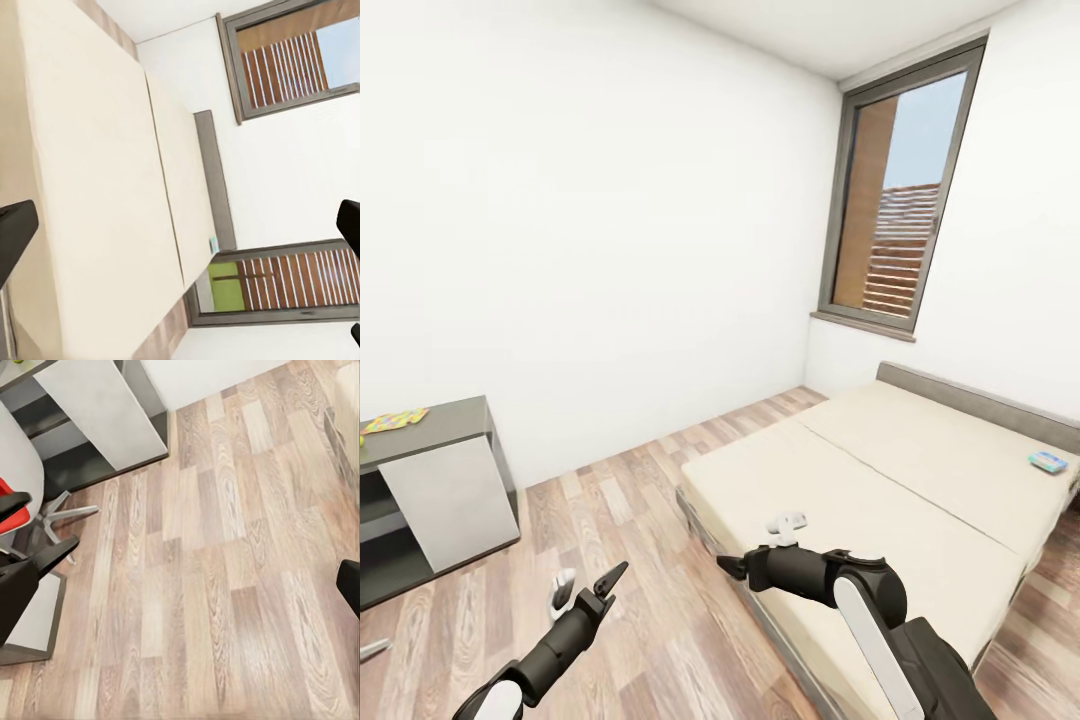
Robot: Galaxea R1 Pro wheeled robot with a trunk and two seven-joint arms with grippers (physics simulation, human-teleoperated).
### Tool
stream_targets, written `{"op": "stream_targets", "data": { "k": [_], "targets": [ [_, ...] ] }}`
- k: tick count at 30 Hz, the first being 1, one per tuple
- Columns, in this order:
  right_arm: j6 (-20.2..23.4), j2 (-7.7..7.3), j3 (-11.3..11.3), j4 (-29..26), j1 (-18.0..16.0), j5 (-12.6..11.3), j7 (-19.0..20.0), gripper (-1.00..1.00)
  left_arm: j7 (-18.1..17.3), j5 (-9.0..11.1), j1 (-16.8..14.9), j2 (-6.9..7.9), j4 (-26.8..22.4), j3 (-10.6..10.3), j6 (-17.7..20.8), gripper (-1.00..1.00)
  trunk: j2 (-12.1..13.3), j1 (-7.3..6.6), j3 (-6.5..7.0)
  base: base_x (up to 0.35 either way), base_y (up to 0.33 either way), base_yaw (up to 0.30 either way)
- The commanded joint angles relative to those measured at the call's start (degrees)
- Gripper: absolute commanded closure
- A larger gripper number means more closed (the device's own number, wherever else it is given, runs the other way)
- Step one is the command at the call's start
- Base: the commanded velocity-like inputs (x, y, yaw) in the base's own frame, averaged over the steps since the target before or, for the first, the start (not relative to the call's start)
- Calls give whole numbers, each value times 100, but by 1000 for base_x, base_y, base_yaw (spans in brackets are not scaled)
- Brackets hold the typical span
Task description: Put all the toys in the child's room - the three board games (two on the bed and one on the table), the two jigsaw puzzles on the table, and the tennis ball on the table - inside the toy box on the table in the child's room.
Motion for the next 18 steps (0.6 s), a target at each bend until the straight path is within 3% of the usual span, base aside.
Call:
{"op": "stream_targets", "data": {
  "k": [1, 10, 18],
  "targets": [
    [14, -4, 2, -2, -3, 41, 41, -100, -4, 47, -1, -2, 0, 10, 52, -100, -4, 2, -2, 0, -289, 2],
    [6, -4, 6, -1, 3, 41, 41, -100, -17, 55, -2, -2, 0, 16, 50, -100, -4, 2, -2, 0, -270, 1],
    [-1, -2, 9, -3, 5, 43, 39, -100, -32, 64, -2, -2, 1, 26, 49, -100, -4, 2, -2, 0, -119, 67]
  ]
}}
